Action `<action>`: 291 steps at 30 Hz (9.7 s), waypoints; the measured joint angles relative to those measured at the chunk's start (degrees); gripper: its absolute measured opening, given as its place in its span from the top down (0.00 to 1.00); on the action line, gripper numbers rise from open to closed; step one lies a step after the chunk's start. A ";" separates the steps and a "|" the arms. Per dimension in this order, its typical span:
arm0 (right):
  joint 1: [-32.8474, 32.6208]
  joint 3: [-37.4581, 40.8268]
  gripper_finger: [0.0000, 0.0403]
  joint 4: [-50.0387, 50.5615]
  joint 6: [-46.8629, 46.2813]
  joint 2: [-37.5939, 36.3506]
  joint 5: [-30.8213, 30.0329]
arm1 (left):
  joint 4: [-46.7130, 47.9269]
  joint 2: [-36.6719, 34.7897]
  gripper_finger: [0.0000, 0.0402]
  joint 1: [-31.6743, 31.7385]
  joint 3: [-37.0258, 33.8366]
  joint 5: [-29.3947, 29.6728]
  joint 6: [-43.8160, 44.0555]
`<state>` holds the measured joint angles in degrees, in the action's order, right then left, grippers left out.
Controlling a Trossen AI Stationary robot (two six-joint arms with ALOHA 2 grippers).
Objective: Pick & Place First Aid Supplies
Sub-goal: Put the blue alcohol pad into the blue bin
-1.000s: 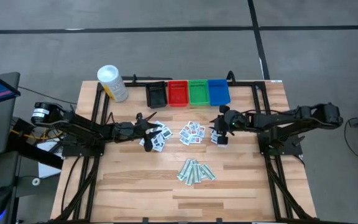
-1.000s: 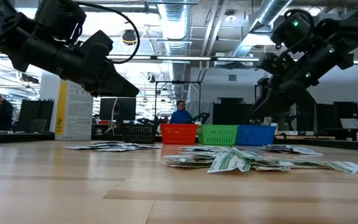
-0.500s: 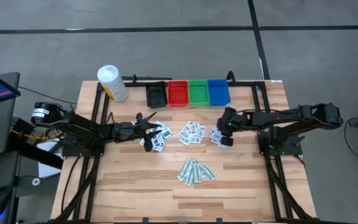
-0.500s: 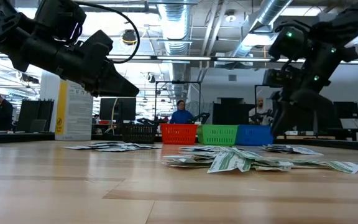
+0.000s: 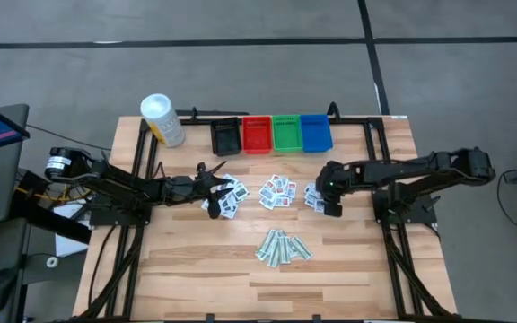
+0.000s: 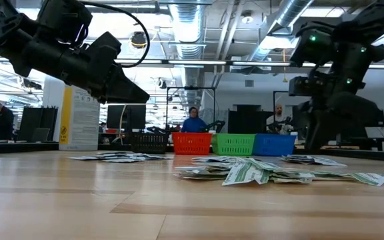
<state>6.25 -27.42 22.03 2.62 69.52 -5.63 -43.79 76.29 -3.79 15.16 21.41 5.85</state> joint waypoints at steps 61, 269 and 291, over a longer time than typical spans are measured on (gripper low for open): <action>-4.04 -0.08 0.99 -0.83 6.37 4.63 -5.01 | 0.04 0.00 0.67 0.00 0.00 -0.02 0.41; 7.47 -7.63 0.67 11.87 -16.15 2.95 -7.06 | -0.20 -0.02 0.67 0.00 -0.02 -0.50 2.55; 20.88 -4.57 0.58 7.72 -16.18 2.95 4.37 | -0.18 -0.02 0.67 0.00 -0.02 -0.50 2.60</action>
<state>27.14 -31.99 29.76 -13.56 72.47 -1.26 -43.97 76.27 -3.79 15.14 20.91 8.45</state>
